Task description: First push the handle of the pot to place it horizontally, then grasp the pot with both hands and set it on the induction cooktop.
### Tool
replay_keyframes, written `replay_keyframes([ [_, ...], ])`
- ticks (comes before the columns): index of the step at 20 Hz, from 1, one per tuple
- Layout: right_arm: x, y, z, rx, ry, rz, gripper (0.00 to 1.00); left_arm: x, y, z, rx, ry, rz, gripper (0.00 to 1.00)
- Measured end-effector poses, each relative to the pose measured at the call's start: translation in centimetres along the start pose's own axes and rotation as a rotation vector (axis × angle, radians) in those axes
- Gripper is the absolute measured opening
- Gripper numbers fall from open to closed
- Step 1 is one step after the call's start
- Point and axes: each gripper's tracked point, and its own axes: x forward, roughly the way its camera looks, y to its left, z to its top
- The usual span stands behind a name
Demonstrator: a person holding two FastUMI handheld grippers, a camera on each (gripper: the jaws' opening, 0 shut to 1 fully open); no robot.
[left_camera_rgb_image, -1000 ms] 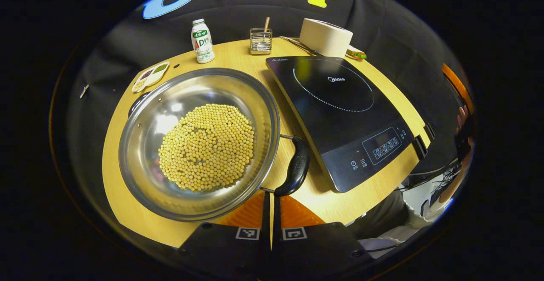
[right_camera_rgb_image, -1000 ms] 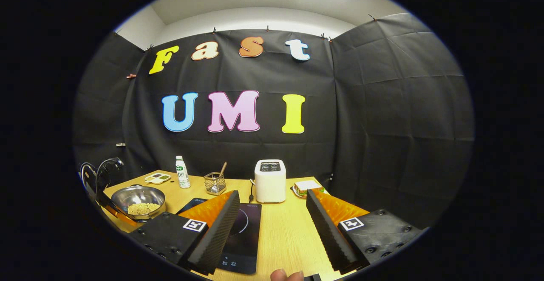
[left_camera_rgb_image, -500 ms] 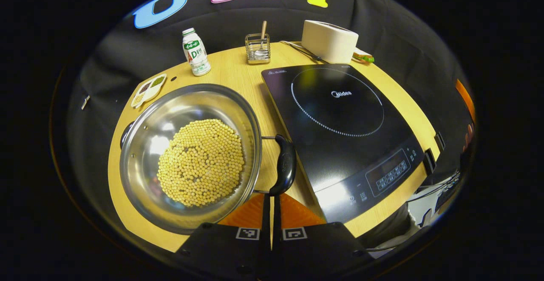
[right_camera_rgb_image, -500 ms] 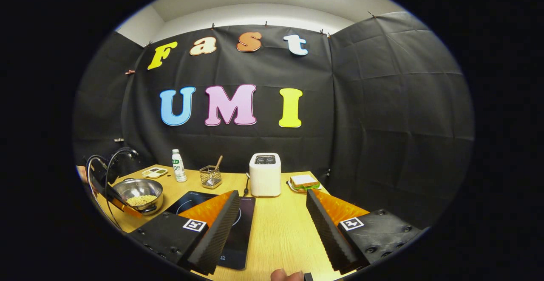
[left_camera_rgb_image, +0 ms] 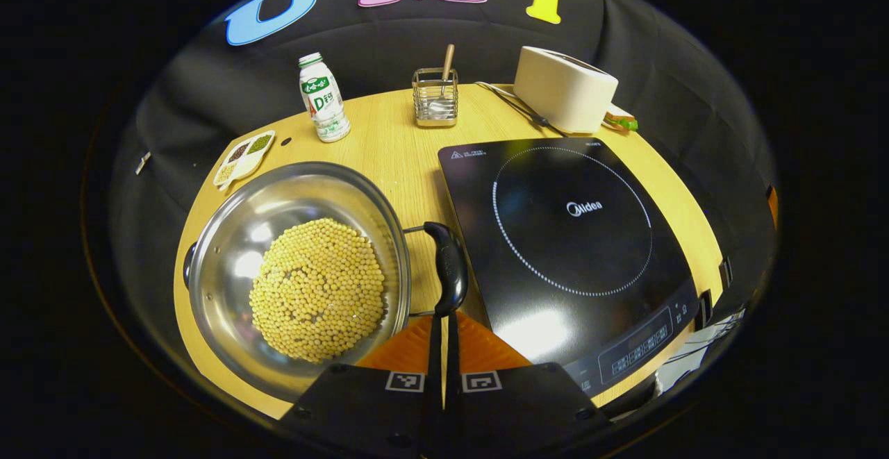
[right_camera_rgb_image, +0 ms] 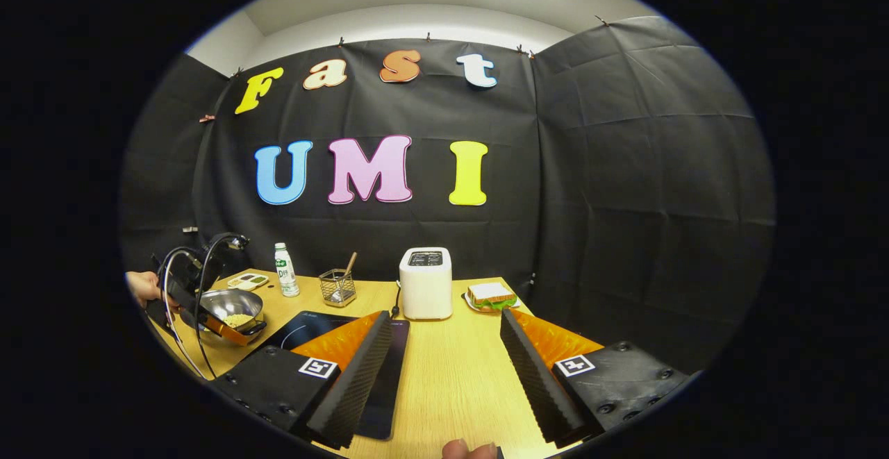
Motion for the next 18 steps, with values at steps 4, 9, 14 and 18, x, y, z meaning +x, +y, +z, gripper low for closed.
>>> replay_keyframes([
  [4, 0.2, -0.1, -0.1, 0.001, 0.005, -0.001, 0.98, 0.7, 0.0, 1.4, -0.01, -0.006, 0.012, 0.05],
  [9, 0.6, 1.0, 0.4, 0.026, 0.001, 0.016, 0.98, 0.1, -0.4, 1.9, -0.004, -0.051, -0.011, 0.05],
  [14, 1.1, 4.1, 0.2, 0.072, 0.044, 0.086, 0.99, -5.4, 0.1, 4.4, 0.02, -0.285, -0.042, 0.29],
  [18, 1.9, 9.3, -0.3, 0.158, 0.149, 0.193, 0.98, -11.4, 6.5, 6.5, -0.065, -0.471, 0.068, 0.9],
])
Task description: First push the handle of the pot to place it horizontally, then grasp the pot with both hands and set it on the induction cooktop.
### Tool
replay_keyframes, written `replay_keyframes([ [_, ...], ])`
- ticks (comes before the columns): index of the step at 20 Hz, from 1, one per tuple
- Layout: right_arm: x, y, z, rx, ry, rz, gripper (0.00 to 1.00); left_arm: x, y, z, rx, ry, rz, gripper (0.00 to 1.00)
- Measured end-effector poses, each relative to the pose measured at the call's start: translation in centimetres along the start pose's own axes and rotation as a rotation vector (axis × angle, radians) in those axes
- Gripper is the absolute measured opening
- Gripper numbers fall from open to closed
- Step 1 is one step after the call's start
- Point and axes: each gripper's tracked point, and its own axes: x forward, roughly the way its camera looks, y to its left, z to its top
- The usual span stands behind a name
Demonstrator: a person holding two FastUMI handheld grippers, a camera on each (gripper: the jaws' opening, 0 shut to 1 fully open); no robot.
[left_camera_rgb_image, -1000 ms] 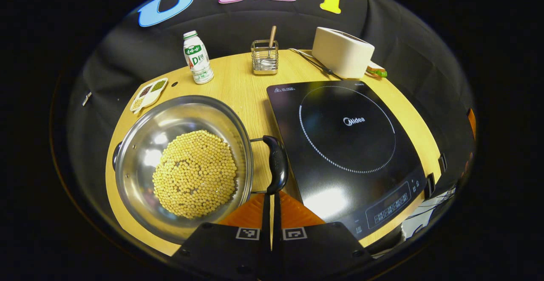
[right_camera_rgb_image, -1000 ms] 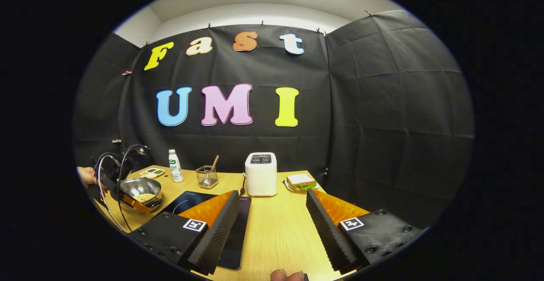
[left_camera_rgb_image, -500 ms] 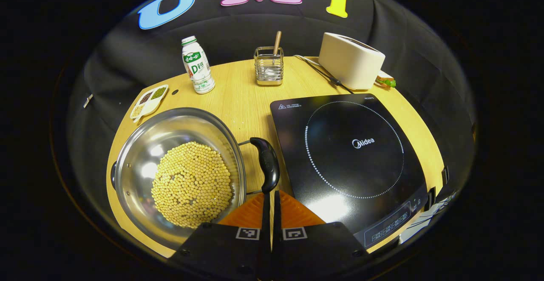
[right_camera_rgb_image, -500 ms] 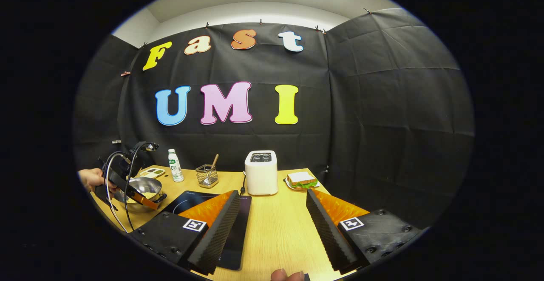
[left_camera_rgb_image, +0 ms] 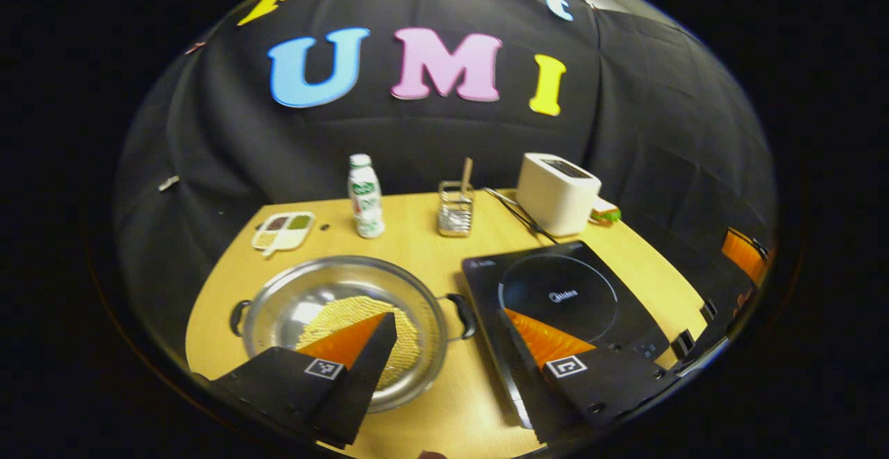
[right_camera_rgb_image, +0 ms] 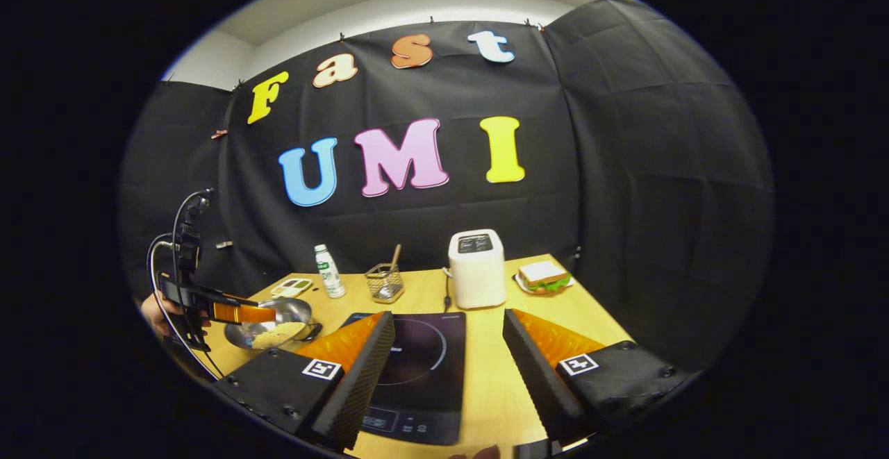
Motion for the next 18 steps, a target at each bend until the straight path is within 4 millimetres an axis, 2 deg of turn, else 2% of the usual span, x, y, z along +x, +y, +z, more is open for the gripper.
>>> replay_keyframes([
  [2, 1.3, 3.3, -1.0, 0.053, 0.084, 0.061, 0.98, -1.8, 4.7, 0.7, -0.02, -0.026, 0.07, 0.88],
  [4, 2.8, 6.9, -2.0, 0.084, 0.177, 0.128, 0.98, -3.2, 8.9, 0.0, -0.069, -0.001, 0.115, 0.88],
  [6, 4.1, 9.6, -3.2, 0.075, 0.253, 0.171, 0.98, -3.7, 13.2, -1.0, -0.105, 0.024, 0.158, 0.89],
  [9, 6.1, 13.4, -4.9, 0.057, 0.323, 0.204, 0.98, -3.7, 18.1, -3.0, -0.12, 0.054, 0.213, 0.88],
  [13, 8.8, 17.9, -7.9, 0.055, 0.425, 0.224, 0.98, -1.9, 20.8, -4.9, -0.154, 0.099, 0.188, 0.87],
  [15, 10.2, 19.6, -9.5, 0.05, 0.475, 0.22, 0.99, -0.6, 21.8, -5.9, -0.153, 0.137, 0.181, 0.84],
  [16, 10.9, 20.4, -10.4, 0.052, 0.5, 0.22, 0.99, 0.2, 22.4, -6.4, -0.157, 0.161, 0.178, 0.87],
  [18, 12.5, 21.6, -12.3, 0.062, 0.545, 0.212, 0.99, 1.8, 23.3, -7.3, -0.161, 0.202, 0.174, 0.86],
])
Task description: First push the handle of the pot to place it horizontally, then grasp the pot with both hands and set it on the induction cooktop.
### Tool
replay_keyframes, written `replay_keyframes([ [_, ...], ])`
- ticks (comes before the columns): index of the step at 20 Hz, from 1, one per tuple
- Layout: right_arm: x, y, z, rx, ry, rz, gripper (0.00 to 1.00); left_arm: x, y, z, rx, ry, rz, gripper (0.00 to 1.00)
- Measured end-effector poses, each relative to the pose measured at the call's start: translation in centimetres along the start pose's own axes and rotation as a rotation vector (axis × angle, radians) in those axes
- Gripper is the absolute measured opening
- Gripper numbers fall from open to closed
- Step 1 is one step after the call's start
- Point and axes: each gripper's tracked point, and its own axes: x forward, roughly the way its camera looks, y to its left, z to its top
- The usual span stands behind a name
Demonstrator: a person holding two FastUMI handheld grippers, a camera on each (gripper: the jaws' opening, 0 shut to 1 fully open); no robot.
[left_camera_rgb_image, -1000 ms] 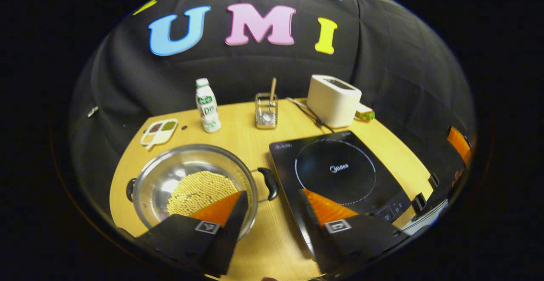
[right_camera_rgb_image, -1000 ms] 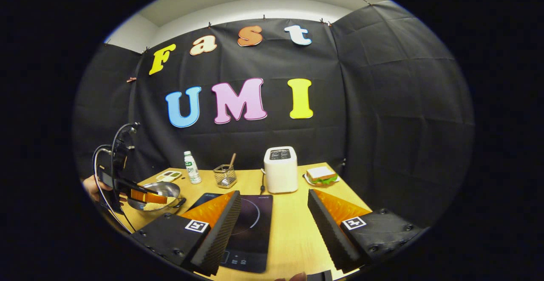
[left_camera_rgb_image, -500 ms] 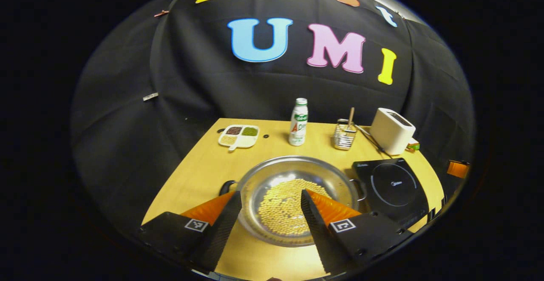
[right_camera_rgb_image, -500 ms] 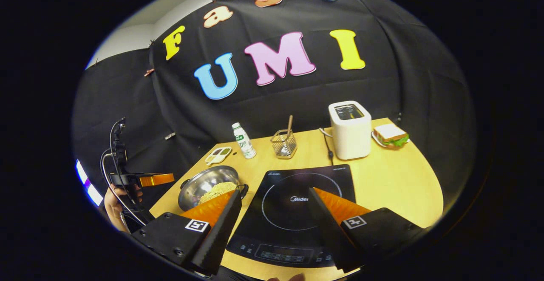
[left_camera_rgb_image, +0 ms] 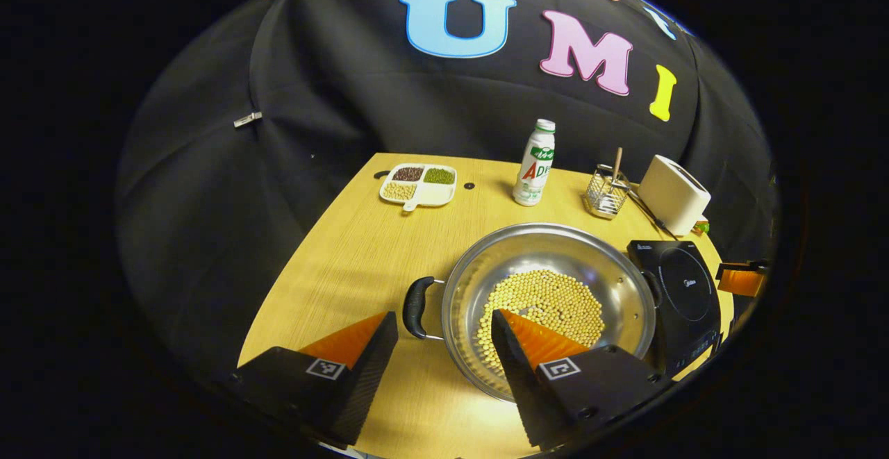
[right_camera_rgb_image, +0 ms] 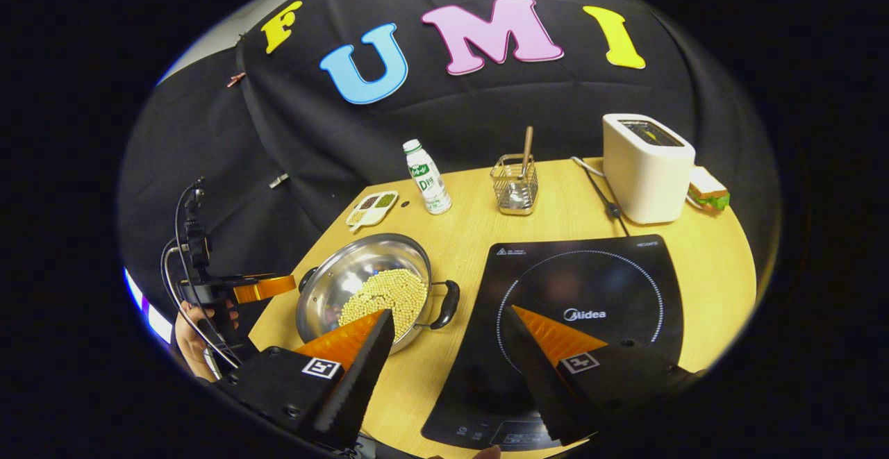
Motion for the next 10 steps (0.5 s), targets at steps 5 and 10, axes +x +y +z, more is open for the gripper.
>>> replay_keyframes([
  [5, 4.8, 0.3, -1.3, 0.007, 0.065, -0.046, 0.99, 3.8, 1.2, -0.4, -0.012, 0.042, -0.002, 0.84],
  [10, 8.3, 0.9, -2.2, 0.052, 0.107, -0.055, 0.98, 5.5, 1.0, -0.5, 0.012, 0.058, -0.038, 0.75],
])
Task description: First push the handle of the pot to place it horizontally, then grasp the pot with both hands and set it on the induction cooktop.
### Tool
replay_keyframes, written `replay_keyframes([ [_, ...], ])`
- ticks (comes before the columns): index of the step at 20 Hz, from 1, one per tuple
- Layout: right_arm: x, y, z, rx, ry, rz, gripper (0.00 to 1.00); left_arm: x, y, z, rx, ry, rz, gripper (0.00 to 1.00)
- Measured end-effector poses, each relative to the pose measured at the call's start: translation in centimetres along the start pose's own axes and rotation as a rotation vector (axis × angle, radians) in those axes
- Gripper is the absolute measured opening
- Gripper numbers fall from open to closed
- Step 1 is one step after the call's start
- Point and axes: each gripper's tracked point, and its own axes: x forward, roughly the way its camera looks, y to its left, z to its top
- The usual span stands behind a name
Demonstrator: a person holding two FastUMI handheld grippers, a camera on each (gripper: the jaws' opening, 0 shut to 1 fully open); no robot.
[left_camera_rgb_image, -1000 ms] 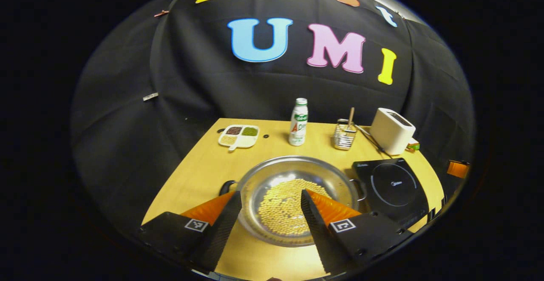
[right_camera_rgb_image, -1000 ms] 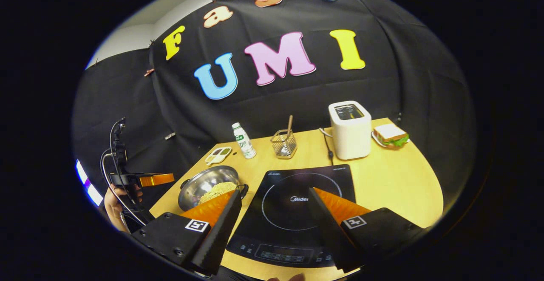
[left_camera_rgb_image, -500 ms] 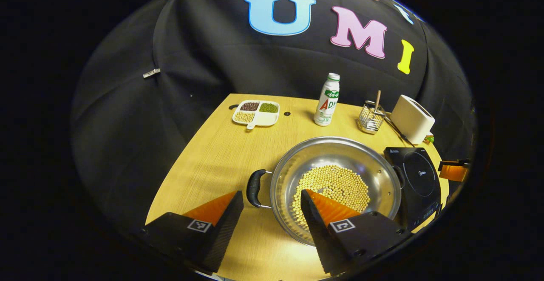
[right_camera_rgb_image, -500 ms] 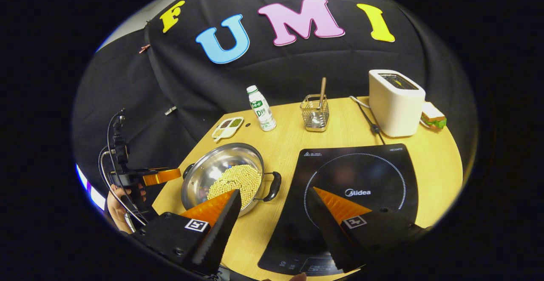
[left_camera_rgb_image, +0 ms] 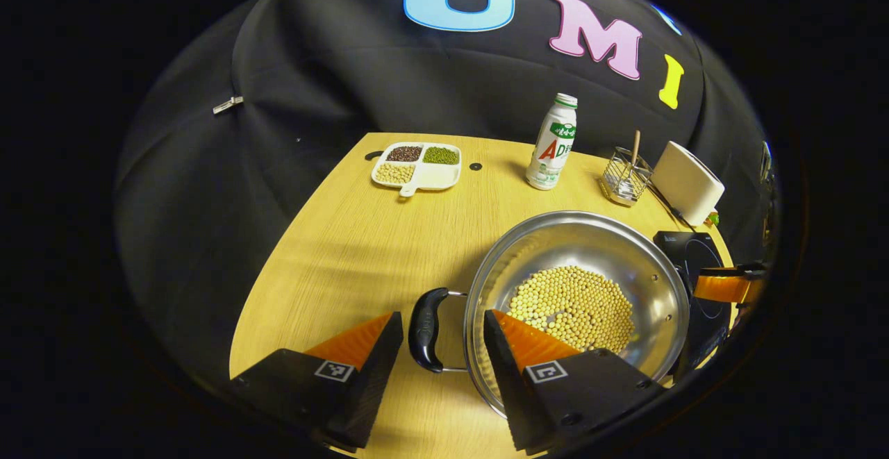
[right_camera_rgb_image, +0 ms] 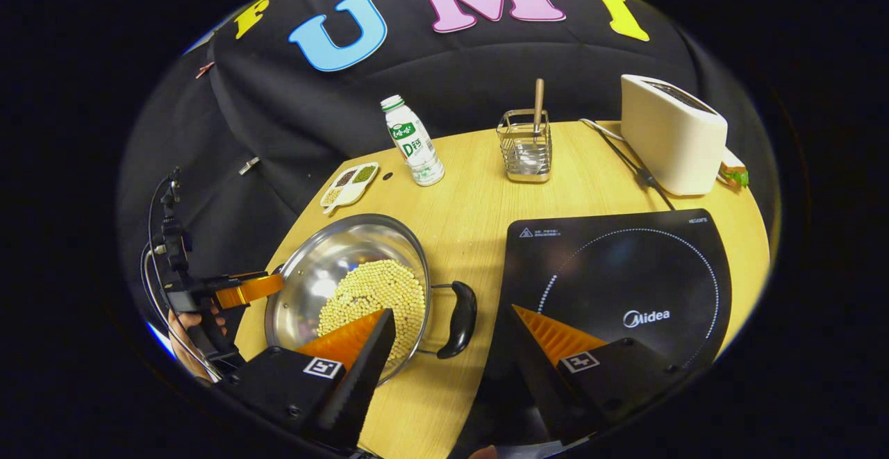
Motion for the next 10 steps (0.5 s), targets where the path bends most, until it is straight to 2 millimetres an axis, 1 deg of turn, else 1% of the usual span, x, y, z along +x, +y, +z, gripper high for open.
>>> replay_keyframes([
  [3, 1.6, 0.3, -0.2, 0.004, 0.019, -0.012, 0.98, 0.8, -0.1, -0.4, -0.003, 0.018, -0.014, 0.72],
  [4, 2.2, 0.2, -0.4, 0.002, 0.03, -0.02, 0.98, 0.9, 0.1, -0.4, -0.003, 0.021, -0.013, 0.73],
  [5, 2.7, 0.4, -0.5, 0.003, 0.04, -0.019, 0.98, 1.2, 0.0, -0.4, -0.002, 0.023, -0.012, 0.7],
  [6, 3.2, 0.4, -0.8, 0.008, 0.055, -0.022, 0.97, 1.4, 0.2, -0.5, -0.001, 0.024, -0.01, 0.67],
  [8, 4.0, 0.6, -1.0, 0.015, 0.077, -0.032, 0.94, 1.6, 0.2, -0.6, 0.0, 0.03, -0.014, 0.66],
  [9, 4.3, 0.5, -0.6, 0.013, 0.07, -0.042, 0.89, 1.6, 0.2, -0.6, 0.0, 0.03, -0.014, 0.65],
  [10, 4.6, 0.2, -0.6, 0.002, 0.08, -0.068, 0.88, 1.8, 0.2, -0.7, 0.001, 0.033, -0.016, 0.66],
])
